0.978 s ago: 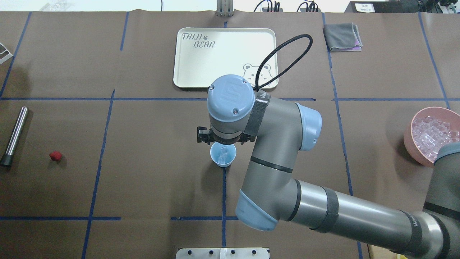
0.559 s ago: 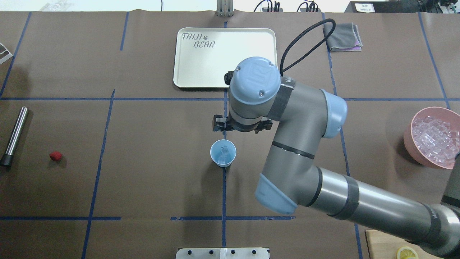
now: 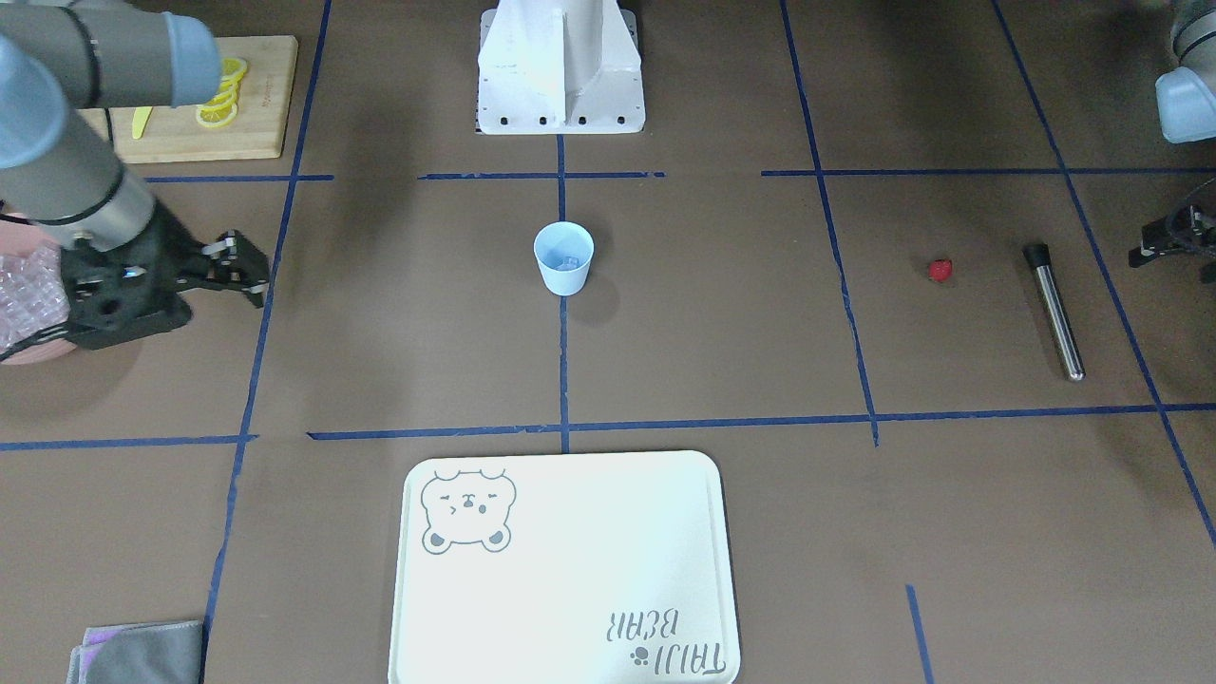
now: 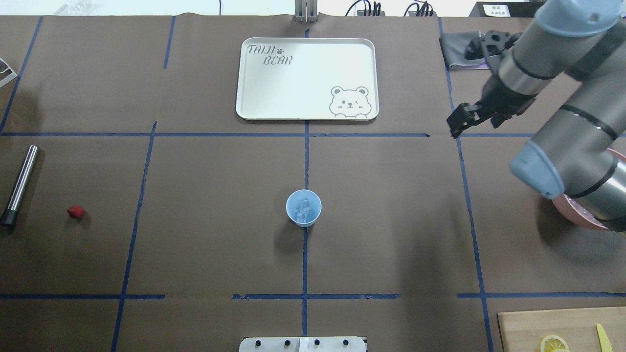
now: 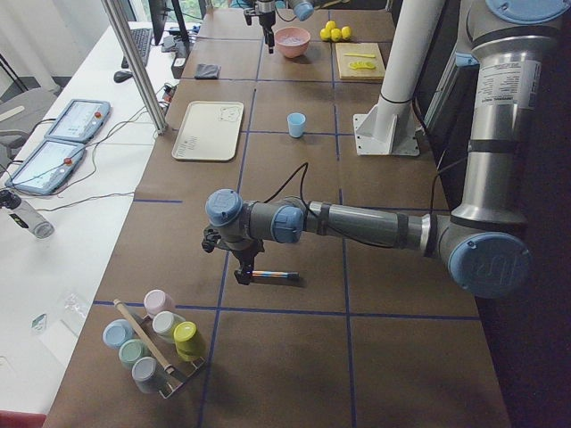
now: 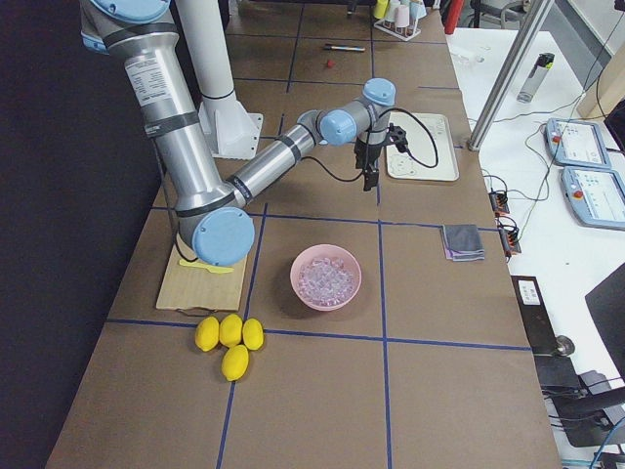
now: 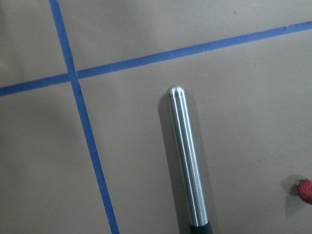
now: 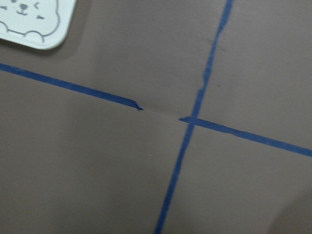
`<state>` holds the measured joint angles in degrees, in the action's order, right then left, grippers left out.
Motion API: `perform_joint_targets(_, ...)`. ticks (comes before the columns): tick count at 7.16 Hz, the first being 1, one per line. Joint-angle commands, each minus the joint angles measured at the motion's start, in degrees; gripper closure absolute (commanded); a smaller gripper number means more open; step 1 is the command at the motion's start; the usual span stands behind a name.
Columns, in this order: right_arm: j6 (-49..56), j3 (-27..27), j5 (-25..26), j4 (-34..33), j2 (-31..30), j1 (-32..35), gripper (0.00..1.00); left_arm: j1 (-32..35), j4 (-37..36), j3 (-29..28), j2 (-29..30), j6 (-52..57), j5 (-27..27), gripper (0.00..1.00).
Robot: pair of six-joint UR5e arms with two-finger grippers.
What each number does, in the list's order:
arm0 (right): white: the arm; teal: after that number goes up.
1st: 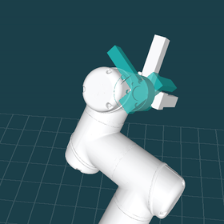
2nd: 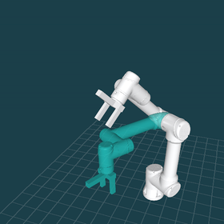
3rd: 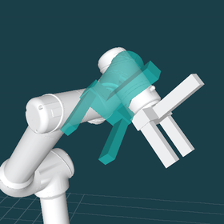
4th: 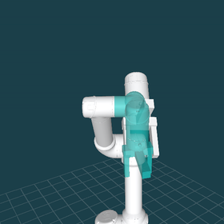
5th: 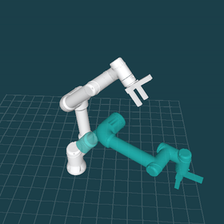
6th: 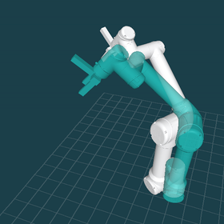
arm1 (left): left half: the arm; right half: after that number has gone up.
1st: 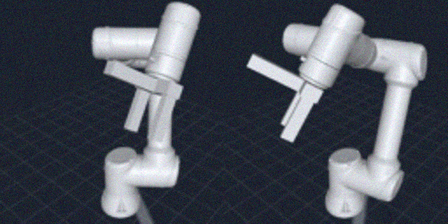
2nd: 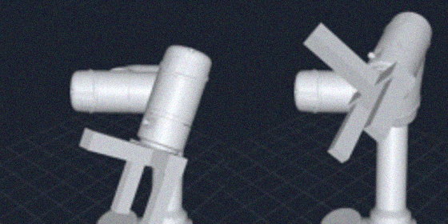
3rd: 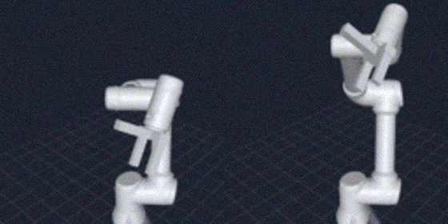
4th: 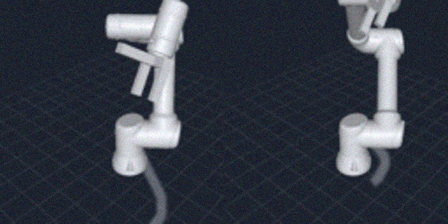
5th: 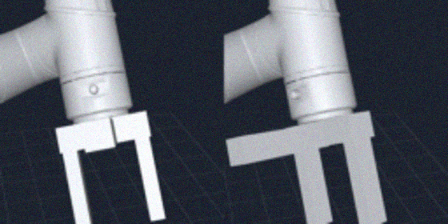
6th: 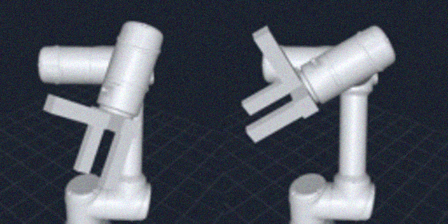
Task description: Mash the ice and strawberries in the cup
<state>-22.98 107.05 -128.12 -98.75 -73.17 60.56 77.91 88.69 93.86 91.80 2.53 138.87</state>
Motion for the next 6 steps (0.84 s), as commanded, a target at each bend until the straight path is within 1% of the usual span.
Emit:
perform_joint_targets(1, 18.4, -0.96, -1.61, -0.13, -8.71, 11.38, 0.01, -0.03, 0.17, 0.19, 0.4, 0.02, 0.0, 0.0)
perform_joint_targets(3, 29.78, -1.05, -2.22, 0.48, -18.02, 17.72, 0.01, -0.03, 4.97, -0.51, 0.4, -0.07, -0.09, 0.0)
perform_joint_targets(5, 33.15, -1.05, -4.59, 0.75, -24.63, 25.19, 0.01, -0.03, 5.26, -1.22, 1.01, -0.16, 0.0, 0.0)
perform_joint_targets(6, 33.35, -1.4, -4.77, 0.75, -26.05, 27.49, 0.01, -0.03, 5.27, -1.22, 1.71, -0.86, 0.0, 0.0)
